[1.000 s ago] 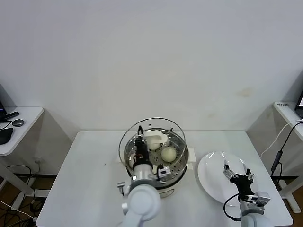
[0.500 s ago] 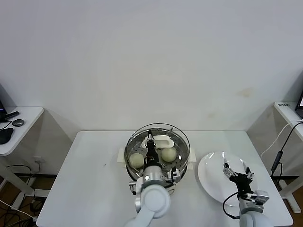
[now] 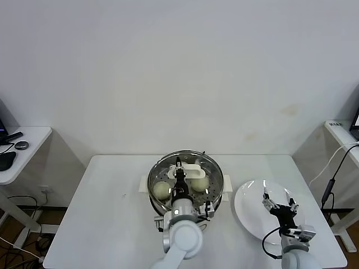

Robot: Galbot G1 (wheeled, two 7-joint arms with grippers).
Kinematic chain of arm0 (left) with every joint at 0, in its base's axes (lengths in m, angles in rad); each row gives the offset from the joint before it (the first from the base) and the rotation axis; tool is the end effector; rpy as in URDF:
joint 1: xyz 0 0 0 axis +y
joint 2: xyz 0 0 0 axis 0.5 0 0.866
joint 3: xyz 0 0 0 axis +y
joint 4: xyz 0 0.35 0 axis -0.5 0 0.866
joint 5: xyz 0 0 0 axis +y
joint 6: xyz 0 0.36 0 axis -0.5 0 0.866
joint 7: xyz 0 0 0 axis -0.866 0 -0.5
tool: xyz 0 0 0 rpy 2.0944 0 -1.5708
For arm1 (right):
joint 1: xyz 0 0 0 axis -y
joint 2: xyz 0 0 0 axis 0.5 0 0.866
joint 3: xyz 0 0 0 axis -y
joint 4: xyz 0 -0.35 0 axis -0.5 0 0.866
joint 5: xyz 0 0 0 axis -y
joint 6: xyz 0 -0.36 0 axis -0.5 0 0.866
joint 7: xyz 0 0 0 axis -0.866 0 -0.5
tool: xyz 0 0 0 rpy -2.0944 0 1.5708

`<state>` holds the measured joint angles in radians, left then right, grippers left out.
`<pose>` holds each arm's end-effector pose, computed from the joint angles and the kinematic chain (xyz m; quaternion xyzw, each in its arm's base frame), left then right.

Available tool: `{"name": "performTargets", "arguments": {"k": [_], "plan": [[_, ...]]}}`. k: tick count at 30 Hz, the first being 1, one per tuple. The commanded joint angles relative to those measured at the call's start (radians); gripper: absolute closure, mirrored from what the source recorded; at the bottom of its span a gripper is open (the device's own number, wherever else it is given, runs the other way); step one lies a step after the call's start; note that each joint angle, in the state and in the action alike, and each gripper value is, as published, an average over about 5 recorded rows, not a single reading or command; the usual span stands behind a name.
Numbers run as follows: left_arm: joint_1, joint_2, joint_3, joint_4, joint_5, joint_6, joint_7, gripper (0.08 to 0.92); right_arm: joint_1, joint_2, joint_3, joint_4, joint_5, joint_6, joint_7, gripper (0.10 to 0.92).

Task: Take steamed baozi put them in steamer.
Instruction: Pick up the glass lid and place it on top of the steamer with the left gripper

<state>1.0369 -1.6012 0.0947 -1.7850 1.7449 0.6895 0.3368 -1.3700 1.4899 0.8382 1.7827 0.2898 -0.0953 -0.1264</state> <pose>0.2894 -0.2121 -0.2642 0.0126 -0.7195 -0.6926 0.0497 0.2334 -0.1307 -0.3571 -0.0803 -0.9915 -0.0747 0.0700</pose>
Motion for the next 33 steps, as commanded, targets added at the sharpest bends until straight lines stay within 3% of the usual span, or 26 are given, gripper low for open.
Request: {"name": "performTargets", "arguments": {"k": [1,12,16,19,21,25,33], "plan": [[0.009,-0.003,0.001,0.013,0.018,0.001,0.004,0.825,0.003,0.002,-0.002,-0.009,-0.007,0.003,0.000,0.203],[0.016,-0.002,-0.009,0.012,0.013,0.000,-0.006,0.825,0.007,0.005,-0.005,-0.010,-0.009,0.004,0.000,0.203],[0.031,0.000,-0.013,0.005,-0.007,-0.032,-0.068,0.825,0.006,0.004,-0.003,-0.008,-0.010,0.004,0.000,0.203],[0.056,0.004,-0.025,-0.042,-0.058,-0.073,-0.107,0.825,0.005,0.003,-0.002,-0.005,-0.008,0.001,0.003,0.203],[0.081,0.012,-0.025,-0.097,-0.101,-0.092,-0.082,0.822,0.006,0.002,-0.001,-0.003,-0.003,-0.004,0.010,0.203],[0.133,0.046,-0.004,-0.215,-0.195,-0.095,-0.008,0.760,0.007,-0.002,-0.001,-0.003,0.002,-0.009,0.019,0.203],[0.227,0.113,0.009,-0.464,-0.316,-0.069,0.064,0.534,0.004,-0.009,-0.004,0.002,-0.008,-0.012,0.014,0.203]]}}
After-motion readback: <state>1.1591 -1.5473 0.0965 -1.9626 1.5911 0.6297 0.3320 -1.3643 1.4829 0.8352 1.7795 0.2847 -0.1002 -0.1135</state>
